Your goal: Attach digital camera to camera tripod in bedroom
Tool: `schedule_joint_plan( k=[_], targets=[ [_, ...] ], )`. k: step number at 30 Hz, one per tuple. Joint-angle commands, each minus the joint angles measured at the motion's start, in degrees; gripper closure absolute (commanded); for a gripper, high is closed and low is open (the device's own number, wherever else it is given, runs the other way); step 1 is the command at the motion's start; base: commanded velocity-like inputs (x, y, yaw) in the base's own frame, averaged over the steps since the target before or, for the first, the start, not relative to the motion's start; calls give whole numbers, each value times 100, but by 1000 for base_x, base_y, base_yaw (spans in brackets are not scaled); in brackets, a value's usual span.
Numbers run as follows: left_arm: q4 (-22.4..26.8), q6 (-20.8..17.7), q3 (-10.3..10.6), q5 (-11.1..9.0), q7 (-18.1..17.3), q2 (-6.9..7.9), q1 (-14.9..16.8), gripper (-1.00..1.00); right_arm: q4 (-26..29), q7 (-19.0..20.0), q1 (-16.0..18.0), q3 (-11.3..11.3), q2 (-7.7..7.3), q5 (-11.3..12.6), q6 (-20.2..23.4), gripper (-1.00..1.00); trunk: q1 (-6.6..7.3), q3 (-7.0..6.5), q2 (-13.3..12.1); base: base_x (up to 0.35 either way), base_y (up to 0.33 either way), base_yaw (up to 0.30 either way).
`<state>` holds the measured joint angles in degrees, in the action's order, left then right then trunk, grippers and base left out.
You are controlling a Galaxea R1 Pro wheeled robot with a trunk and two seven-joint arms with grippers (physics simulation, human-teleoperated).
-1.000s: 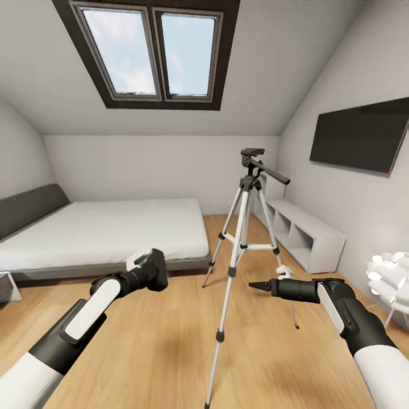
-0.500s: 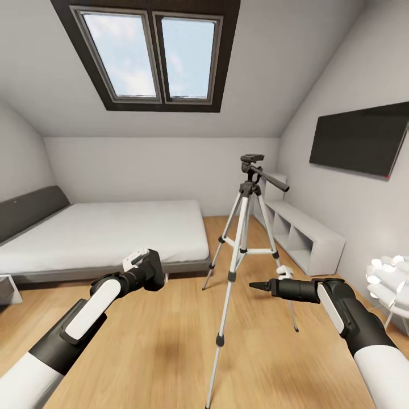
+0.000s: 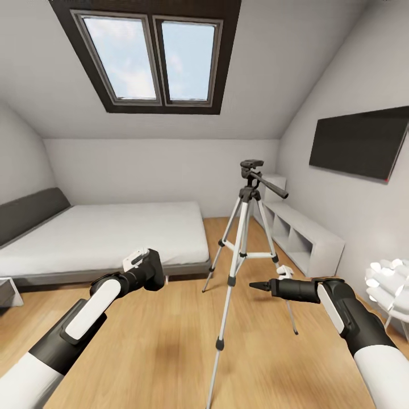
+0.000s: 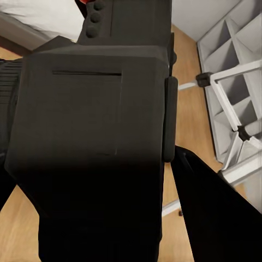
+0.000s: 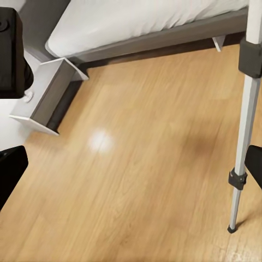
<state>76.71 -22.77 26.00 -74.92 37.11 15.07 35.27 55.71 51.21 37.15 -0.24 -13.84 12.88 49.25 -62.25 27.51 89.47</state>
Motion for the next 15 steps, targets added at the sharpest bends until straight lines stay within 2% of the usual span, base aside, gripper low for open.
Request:
schedule_joint_plan(
  k=[1,15],
  targets=[
    [9,-8,10,-23,34,5,6,100,1,8,4,-3,0,5,24,-100,23,-12,-38,0,0,0],
    [9,-6,10,-23,42,5,6,100,1,-5,4,-3,4,9,24,-100,330,-263,-599,0,0,0]
  ],
)
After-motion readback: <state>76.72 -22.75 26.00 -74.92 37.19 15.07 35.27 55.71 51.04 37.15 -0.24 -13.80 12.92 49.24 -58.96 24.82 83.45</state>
